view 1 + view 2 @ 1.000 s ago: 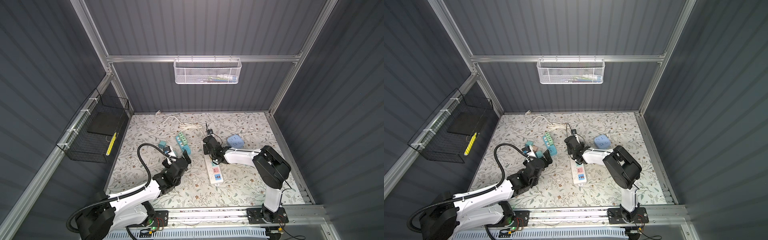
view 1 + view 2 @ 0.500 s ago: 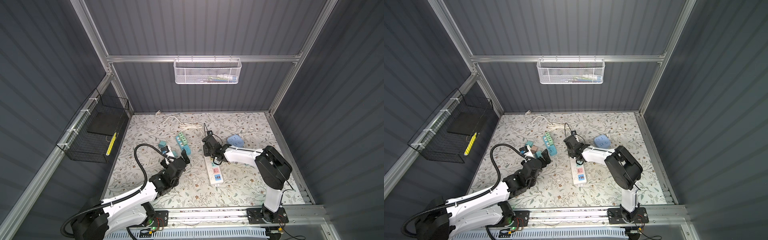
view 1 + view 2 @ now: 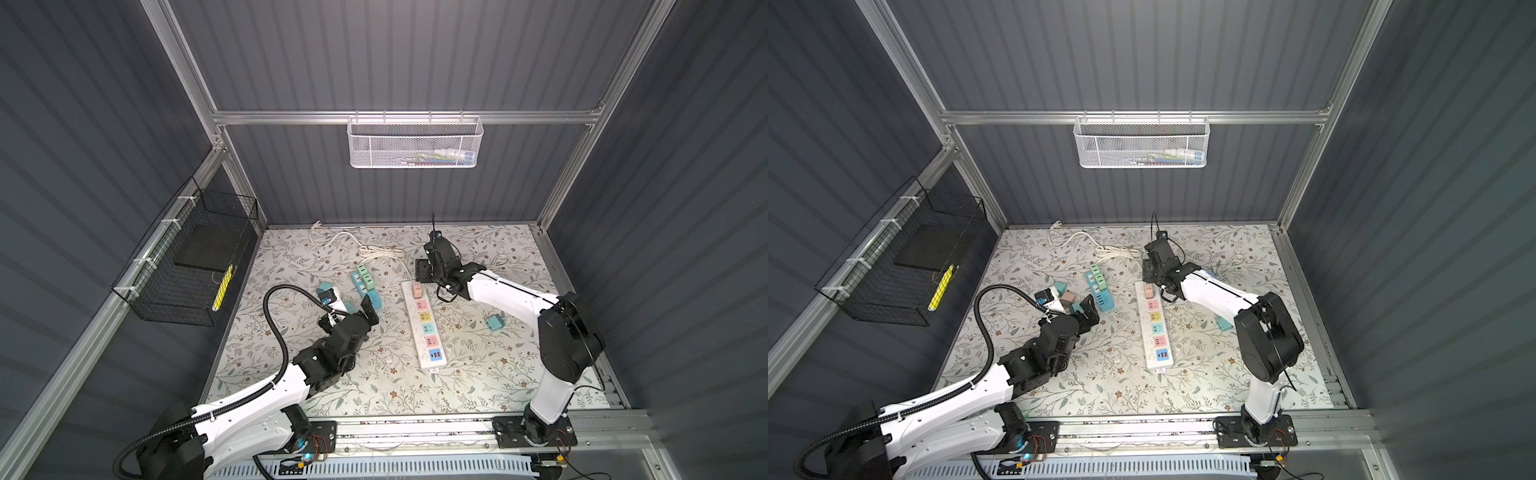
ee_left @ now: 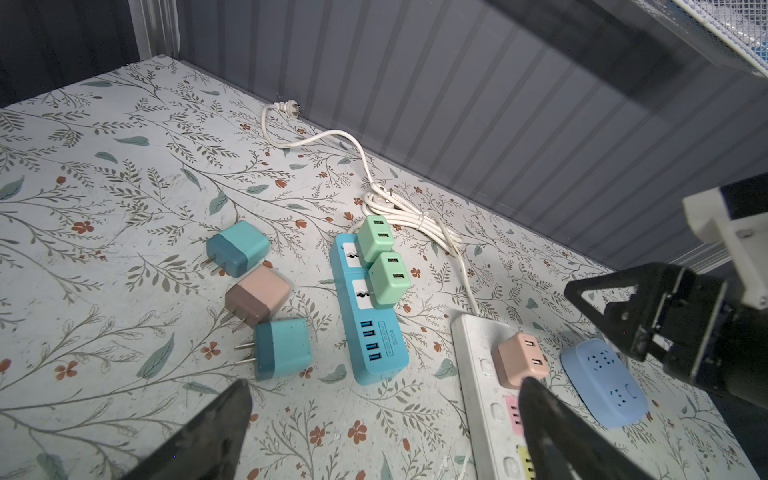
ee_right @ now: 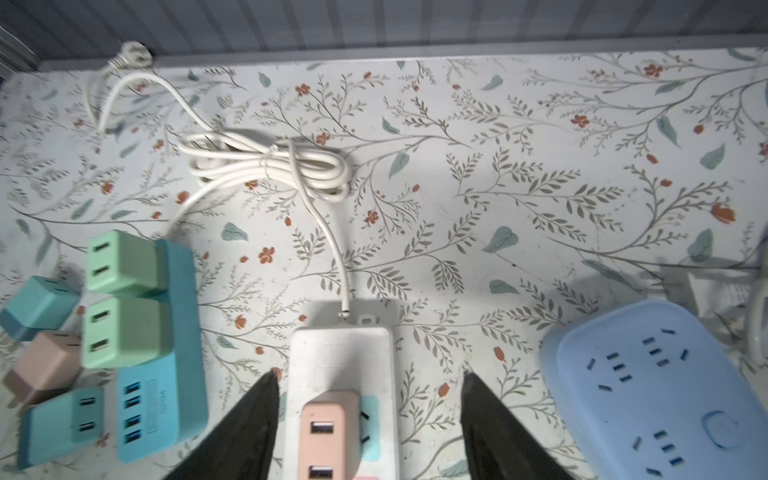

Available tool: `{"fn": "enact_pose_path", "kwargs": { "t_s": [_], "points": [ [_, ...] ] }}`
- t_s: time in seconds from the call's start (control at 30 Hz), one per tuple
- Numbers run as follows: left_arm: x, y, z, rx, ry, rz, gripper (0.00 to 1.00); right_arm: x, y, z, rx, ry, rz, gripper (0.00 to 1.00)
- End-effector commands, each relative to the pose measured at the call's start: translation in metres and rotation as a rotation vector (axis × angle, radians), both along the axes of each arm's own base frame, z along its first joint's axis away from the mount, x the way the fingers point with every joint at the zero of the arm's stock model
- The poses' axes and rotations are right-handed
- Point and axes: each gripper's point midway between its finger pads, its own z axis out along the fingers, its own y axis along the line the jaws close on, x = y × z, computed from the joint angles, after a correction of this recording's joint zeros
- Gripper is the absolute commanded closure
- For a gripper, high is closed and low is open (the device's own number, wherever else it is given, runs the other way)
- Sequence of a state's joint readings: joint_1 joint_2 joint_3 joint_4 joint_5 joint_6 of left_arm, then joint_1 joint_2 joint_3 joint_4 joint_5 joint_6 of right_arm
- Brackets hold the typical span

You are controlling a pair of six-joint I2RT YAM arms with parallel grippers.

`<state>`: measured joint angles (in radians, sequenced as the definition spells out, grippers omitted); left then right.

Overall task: Insert the plug
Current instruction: 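Move right gripper to the teal adapter beside the blue cube and grasp it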

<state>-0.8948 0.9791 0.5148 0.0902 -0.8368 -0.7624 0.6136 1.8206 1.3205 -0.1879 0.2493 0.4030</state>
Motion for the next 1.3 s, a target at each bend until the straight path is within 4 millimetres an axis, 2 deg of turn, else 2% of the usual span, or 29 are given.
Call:
{"fn": "enact_pose_path", "kwargs": {
  "t_s": [0.0, 0.2, 0.4, 0.5, 0.6, 0.73, 0.77, 0.83, 0.9, 1.03, 1.1, 1.17, 1.27],
  "points": [
    [0.005, -0.002, 0.01, 0.008, -0.006, 0.014, 0.0, -0.012, 0.0, -0.028, -0.031, 0.077, 0.033, 0.31],
    [0.01, -0.008, 0.013, 0.023, -0.003, 0.006, 0.0, -0.026, -0.007, -0.062, -0.032, 0.139, 0.012, 0.32],
    [0.012, -0.012, 0.012, 0.022, -0.004, -0.001, 0.0, -0.037, -0.015, -0.079, -0.037, 0.172, -0.002, 0.33],
    [0.013, -0.014, 0.01, 0.025, 0.003, -0.007, 0.0, -0.039, -0.018, -0.071, -0.034, 0.155, -0.008, 0.33],
    [0.013, -0.016, 0.011, 0.021, 0.003, -0.01, 0.0, -0.038, -0.018, -0.053, -0.018, 0.125, -0.006, 0.33],
    [0.017, -0.023, 0.022, 0.063, -0.016, -0.041, 0.0, -0.033, -0.023, -0.005, 0.021, 0.063, -0.024, 0.28],
    [0.019, -0.028, 0.027, 0.087, -0.023, -0.067, 0.0, -0.033, -0.032, 0.006, 0.027, 0.049, -0.057, 0.26],
    [0.022, -0.041, 0.035, 0.144, -0.031, -0.135, 0.0, -0.038, -0.056, 0.017, 0.048, 0.055, -0.144, 0.23],
    [0.026, -0.05, 0.041, 0.173, -0.03, -0.166, 0.0, -0.047, -0.089, 0.017, 0.063, 0.077, -0.257, 0.21],
    [0.031, -0.068, 0.044, 0.2, -0.02, -0.23, 0.0, -0.082, -0.17, -0.008, 0.057, 0.183, -0.522, 0.18],
    [0.032, -0.076, 0.039, 0.2, 0.003, -0.257, 0.0, -0.1, -0.201, -0.022, 0.073, 0.239, -0.62, 0.17],
    [0.033, -0.081, 0.032, 0.198, 0.035, -0.267, 0.0, -0.115, -0.22, -0.036, 0.113, 0.285, -0.674, 0.17],
    [0.033, -0.088, 0.022, 0.204, 0.068, -0.299, 0.0, -0.128, -0.239, -0.056, 0.135, 0.348, -0.726, 0.16]
  ]
}}
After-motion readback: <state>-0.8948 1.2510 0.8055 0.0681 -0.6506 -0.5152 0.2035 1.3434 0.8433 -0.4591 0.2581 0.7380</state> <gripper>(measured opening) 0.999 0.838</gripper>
